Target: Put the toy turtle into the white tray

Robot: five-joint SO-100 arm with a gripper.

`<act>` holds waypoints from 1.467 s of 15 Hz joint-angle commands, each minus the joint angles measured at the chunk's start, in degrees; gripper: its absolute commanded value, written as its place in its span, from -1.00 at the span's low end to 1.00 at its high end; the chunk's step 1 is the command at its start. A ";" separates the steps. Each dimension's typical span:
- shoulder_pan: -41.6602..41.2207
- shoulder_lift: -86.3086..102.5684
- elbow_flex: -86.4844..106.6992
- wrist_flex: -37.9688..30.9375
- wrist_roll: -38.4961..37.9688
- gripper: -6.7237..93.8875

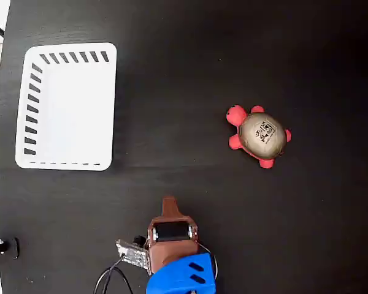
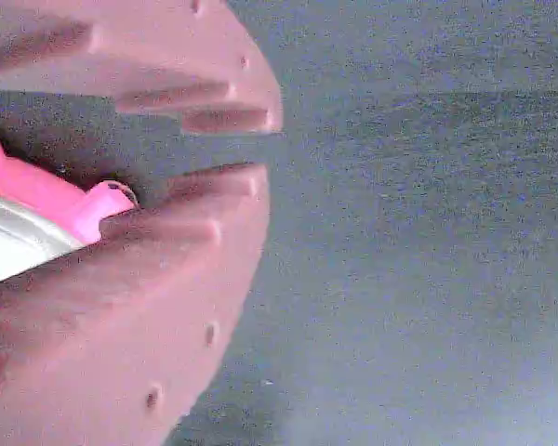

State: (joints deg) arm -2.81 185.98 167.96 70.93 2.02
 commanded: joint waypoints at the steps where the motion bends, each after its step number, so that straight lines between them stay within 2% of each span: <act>1: -0.79 0.44 -0.70 0.97 0.79 -0.86; 17: -0.97 0.44 -0.70 0.97 0.44 -0.85; 19: -4.31 0.44 -0.70 0.88 -2.55 -0.86; 22: -5.10 0.44 -0.70 0.79 -3.08 -0.86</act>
State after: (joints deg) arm -6.50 185.98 167.96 70.93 -0.70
